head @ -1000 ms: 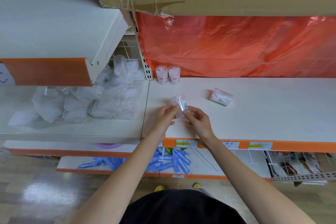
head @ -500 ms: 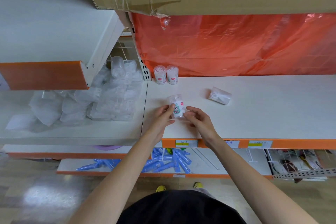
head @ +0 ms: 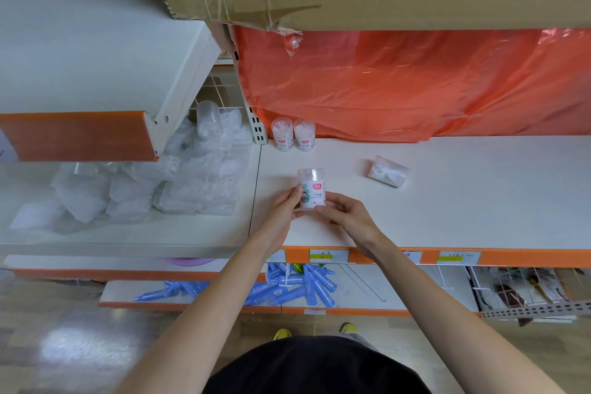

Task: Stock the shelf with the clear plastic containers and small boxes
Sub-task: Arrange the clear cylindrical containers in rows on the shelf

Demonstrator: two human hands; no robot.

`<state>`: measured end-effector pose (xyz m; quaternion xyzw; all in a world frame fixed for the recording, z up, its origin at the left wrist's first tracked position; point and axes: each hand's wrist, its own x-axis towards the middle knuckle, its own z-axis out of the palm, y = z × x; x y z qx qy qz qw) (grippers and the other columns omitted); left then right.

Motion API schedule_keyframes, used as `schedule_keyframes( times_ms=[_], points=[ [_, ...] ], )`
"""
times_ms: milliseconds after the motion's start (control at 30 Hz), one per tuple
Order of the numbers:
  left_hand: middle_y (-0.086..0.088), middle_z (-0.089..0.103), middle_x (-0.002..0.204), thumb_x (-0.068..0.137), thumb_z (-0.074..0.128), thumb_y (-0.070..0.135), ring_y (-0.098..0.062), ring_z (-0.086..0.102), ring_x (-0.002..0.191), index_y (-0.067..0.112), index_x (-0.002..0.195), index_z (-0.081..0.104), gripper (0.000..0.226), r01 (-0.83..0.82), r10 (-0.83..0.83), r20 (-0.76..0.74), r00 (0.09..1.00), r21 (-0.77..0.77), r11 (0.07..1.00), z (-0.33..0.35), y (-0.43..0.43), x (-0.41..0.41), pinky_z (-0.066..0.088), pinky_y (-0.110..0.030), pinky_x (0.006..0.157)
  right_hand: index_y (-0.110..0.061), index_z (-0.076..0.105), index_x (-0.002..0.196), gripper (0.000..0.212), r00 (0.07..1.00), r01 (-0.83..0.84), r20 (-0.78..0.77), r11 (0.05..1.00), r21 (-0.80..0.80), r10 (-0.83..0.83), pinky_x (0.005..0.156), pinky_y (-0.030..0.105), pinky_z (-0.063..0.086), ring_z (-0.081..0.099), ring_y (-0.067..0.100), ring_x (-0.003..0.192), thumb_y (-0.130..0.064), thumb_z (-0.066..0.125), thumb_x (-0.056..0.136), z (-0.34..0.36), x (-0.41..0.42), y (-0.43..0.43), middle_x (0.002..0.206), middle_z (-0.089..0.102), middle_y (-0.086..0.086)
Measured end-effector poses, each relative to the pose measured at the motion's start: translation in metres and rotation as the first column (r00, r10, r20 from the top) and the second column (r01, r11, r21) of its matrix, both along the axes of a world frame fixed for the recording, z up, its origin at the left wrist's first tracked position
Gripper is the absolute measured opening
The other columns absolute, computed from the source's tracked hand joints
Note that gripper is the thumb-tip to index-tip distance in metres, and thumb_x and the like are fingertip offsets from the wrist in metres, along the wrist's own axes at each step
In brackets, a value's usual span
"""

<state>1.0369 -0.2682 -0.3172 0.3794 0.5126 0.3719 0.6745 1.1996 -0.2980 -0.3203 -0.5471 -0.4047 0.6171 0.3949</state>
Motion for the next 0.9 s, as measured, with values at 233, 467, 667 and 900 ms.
schedule_keyframes(
  times_ms=[233,467,667,900],
  points=[
    [0.004,0.064,0.119,0.101,0.049,0.030,-0.007,0.058,0.107,0.018,0.126,0.058,0.029,-0.024,0.063,-0.287,0.956,0.140,0.990,-0.014,0.003,-0.002,0.044,-0.025,0.090,-0.018,0.061,0.123,0.041,0.995,0.055,0.087,0.998,-0.011,-0.054,0.074,0.010,0.047,0.065,0.011,0.098,-0.018,0.077,0.085,-0.014,0.003,0.010,0.110,0.070,0.005],
    [-0.001,0.049,0.142,0.096,0.045,0.034,-0.021,0.040,0.135,0.016,0.131,0.056,0.042,0.364,0.212,-0.896,0.391,0.362,0.858,-0.062,0.000,-0.026,0.028,-0.036,0.112,-0.008,0.063,0.129,0.045,0.962,0.242,0.142,0.969,-0.045,-0.233,0.080,0.019,0.050,0.066,0.013,0.093,-0.015,0.075,0.086,-0.032,0.000,0.044,0.108,0.071,0.003],
    [-0.005,0.046,0.147,0.094,0.034,0.042,-0.022,0.037,0.139,0.016,0.136,0.052,0.053,0.506,0.248,-0.952,0.182,0.307,0.806,-0.067,-0.004,-0.022,0.030,-0.042,0.115,-0.015,0.061,0.124,0.052,0.857,0.427,0.307,0.904,0.023,-0.413,0.088,0.042,0.056,0.070,0.024,0.092,-0.030,0.078,0.077,-0.038,-0.009,0.093,0.107,0.071,0.001],
    [-0.005,0.054,0.140,0.091,0.035,0.041,-0.023,0.045,0.132,0.015,0.129,0.059,0.052,0.509,0.276,-0.943,0.186,0.333,0.794,-0.065,-0.003,-0.023,0.036,-0.042,0.112,-0.013,0.052,0.130,0.054,0.805,0.405,0.415,0.904,0.138,-0.424,0.089,0.044,0.054,0.067,0.030,0.098,-0.027,0.073,0.083,-0.036,-0.010,0.135,0.116,0.068,0.005]
  ],
)
